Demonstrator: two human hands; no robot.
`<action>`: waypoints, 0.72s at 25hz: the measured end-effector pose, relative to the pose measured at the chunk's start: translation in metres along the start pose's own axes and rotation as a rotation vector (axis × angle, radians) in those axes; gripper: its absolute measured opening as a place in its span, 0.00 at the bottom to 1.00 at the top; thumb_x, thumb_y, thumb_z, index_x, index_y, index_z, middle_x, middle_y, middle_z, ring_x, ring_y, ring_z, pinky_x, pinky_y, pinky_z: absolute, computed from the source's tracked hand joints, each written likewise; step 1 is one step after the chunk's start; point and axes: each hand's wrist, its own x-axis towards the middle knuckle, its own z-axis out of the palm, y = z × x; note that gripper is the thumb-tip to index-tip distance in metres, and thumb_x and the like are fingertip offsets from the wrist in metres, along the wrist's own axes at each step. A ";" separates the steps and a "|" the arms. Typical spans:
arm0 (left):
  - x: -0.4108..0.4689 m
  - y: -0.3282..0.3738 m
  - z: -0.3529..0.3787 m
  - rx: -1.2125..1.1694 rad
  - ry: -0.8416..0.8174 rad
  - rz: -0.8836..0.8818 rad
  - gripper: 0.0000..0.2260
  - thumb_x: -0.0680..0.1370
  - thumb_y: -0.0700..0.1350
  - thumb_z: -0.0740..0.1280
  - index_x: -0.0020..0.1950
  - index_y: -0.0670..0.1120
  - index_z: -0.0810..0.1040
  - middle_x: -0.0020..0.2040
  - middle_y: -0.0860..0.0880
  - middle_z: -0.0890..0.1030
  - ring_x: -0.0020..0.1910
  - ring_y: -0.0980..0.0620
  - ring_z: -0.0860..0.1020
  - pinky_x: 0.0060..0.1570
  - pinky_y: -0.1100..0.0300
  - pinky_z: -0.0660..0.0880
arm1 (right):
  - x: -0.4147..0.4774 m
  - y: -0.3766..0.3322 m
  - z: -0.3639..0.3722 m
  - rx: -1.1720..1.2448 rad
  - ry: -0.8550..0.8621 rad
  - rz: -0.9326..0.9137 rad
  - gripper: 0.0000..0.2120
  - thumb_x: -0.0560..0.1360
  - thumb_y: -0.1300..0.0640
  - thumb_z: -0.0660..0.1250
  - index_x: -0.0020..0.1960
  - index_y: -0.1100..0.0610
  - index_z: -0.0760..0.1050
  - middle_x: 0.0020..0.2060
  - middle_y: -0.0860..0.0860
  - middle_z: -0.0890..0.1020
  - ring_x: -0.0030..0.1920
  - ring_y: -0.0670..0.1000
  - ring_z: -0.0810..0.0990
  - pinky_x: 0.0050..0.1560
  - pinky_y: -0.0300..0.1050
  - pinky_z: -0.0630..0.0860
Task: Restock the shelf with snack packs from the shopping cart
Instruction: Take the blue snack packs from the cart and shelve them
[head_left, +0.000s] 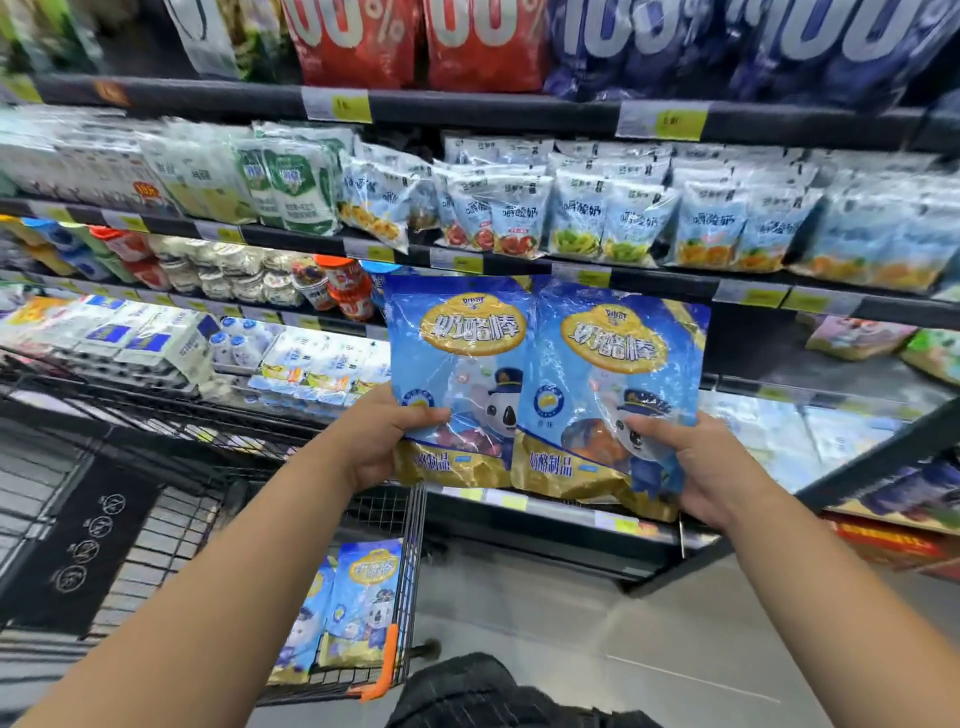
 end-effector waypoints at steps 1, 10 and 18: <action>0.006 -0.001 0.000 0.005 -0.001 -0.012 0.10 0.76 0.31 0.67 0.55 0.41 0.78 0.43 0.43 0.86 0.38 0.45 0.85 0.36 0.51 0.82 | 0.006 0.003 -0.001 -0.002 0.013 0.014 0.09 0.73 0.65 0.68 0.52 0.64 0.72 0.27 0.56 0.78 0.17 0.51 0.68 0.24 0.44 0.71; 0.074 -0.012 -0.024 -0.009 -0.058 -0.158 0.14 0.77 0.30 0.65 0.61 0.39 0.75 0.45 0.42 0.85 0.39 0.44 0.85 0.34 0.50 0.82 | 0.063 0.014 0.013 0.037 0.072 0.147 0.07 0.74 0.69 0.67 0.51 0.62 0.75 0.29 0.55 0.82 0.22 0.53 0.78 0.19 0.41 0.70; 0.152 -0.024 -0.032 0.037 -0.112 -0.301 0.13 0.76 0.31 0.67 0.59 0.40 0.77 0.45 0.42 0.86 0.39 0.44 0.85 0.39 0.47 0.83 | 0.115 0.035 0.004 0.053 0.167 0.204 0.06 0.73 0.68 0.68 0.48 0.63 0.75 0.29 0.58 0.79 0.18 0.54 0.70 0.18 0.41 0.69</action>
